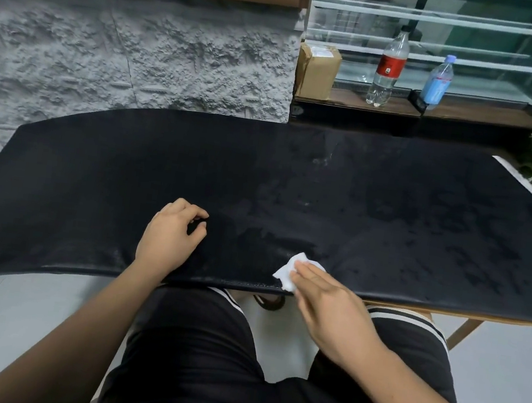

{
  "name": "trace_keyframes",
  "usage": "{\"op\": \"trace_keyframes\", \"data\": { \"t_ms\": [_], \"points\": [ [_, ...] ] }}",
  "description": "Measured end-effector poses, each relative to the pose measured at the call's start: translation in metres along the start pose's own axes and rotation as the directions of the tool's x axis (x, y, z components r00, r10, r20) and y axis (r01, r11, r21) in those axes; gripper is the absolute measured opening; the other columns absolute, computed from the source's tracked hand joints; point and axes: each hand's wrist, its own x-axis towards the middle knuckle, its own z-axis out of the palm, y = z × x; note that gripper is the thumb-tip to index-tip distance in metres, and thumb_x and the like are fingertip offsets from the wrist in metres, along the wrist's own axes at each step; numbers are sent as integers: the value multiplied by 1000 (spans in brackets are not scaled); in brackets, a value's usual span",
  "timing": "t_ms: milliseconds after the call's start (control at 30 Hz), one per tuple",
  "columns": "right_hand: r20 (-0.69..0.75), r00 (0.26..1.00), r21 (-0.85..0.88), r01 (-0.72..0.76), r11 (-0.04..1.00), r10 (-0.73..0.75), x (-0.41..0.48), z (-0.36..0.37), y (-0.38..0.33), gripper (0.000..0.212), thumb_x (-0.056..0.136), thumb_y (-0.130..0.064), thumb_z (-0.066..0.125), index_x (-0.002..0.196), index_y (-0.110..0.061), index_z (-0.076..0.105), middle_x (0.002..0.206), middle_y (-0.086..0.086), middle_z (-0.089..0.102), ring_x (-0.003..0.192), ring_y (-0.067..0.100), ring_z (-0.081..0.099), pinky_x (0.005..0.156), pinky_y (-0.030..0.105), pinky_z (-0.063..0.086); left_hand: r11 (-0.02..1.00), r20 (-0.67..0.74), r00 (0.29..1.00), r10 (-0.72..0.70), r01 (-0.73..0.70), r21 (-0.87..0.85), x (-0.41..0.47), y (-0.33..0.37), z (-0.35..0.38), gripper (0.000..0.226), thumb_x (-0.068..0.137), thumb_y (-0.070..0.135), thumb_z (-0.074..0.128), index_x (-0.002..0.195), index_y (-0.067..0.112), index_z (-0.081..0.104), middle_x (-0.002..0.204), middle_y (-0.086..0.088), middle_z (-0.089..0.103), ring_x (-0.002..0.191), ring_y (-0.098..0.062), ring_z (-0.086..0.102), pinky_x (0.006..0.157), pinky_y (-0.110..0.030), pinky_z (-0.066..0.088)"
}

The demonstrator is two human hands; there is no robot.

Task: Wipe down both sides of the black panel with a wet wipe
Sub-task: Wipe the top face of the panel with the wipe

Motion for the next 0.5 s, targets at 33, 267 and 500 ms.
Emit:
{"op": "trace_keyframes", "data": {
  "t_ms": [33, 267, 500],
  "points": [
    [-23, 1000, -10, -19, 1000, 19, -2, -2, 7, 29, 106, -29, 56, 132, -27, 68, 151, -15, 56, 145, 2, 45, 108, 26, 51, 1000, 1, 1000, -2, 2, 1, 0, 0, 0, 20, 99, 38, 64, 118, 36, 70, 105, 20, 55, 100, -6, 56, 87, -34, 54],
    [-156, 985, -89, -81, 993, 66, -9, -4, 19, 14, 103, -23, 57, 111, -21, 69, 122, -9, 66, 123, 8, 56, 92, 24, 53, 1000, 9, 1000, -1, 1, 3, 0, 0, 0, 20, 100, 38, 63, 118, 36, 70, 105, 20, 54, 101, -7, 56, 86, -35, 54],
    [-106, 993, -112, -66, 992, 54, -7, 4, -14, 32, 103, -30, 53, 123, -11, 70, 135, 1, 67, 137, 15, 56, 116, 25, 39, 1000, 3, 1000, 1, -1, 4, 0, 0, 0, 20, 99, 38, 64, 118, 36, 70, 105, 20, 55, 101, -6, 56, 87, -31, 52]
  ]
}}
